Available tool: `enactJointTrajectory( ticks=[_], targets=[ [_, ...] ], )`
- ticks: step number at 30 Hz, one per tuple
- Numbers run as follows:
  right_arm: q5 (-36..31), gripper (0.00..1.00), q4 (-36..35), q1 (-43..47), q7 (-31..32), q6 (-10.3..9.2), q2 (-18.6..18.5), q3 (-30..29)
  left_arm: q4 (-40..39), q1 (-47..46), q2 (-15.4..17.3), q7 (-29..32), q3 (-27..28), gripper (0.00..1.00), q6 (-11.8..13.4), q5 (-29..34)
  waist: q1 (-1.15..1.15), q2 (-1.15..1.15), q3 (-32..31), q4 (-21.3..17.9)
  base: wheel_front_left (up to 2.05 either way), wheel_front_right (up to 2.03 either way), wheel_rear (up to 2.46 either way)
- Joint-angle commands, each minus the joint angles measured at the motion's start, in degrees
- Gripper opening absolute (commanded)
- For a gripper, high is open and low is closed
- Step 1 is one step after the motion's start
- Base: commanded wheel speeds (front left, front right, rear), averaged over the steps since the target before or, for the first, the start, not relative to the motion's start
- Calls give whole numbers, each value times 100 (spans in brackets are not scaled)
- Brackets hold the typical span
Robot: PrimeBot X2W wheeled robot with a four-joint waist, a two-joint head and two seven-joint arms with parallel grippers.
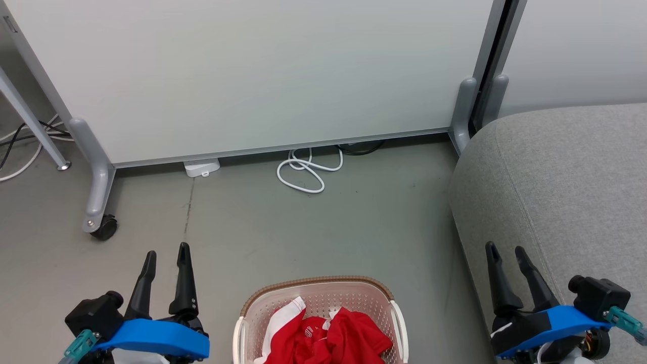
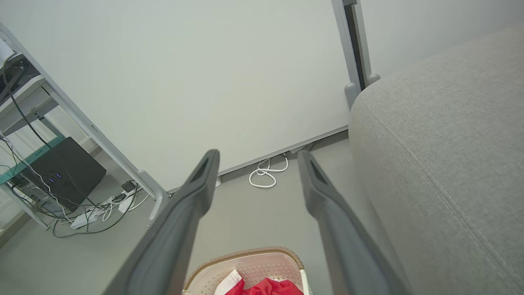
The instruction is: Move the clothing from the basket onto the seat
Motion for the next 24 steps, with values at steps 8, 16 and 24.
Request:
enactJointTrajectory(
  ticks=[8, 16, 24],
  targets=[
    [-581, 100, -17, -90, -101, 11, -42, 45, 24, -3, 61, -158, -88, 100, -25, 532, 0, 0, -6, -4, 0, 0, 0],
    [-933, 100, -3, -82, -149, 12, -43, 84, 159, 10, 43, -247, -111, 100, -35, 780, 0, 0, -18, -8, 0, 0, 0],
    [-1339, 100, -3, -82, -196, 14, -45, 98, 341, -43, 10, -348, -86, 100, -43, 980, 0, 0, -16, 2, 0, 0, 0]
  ],
)
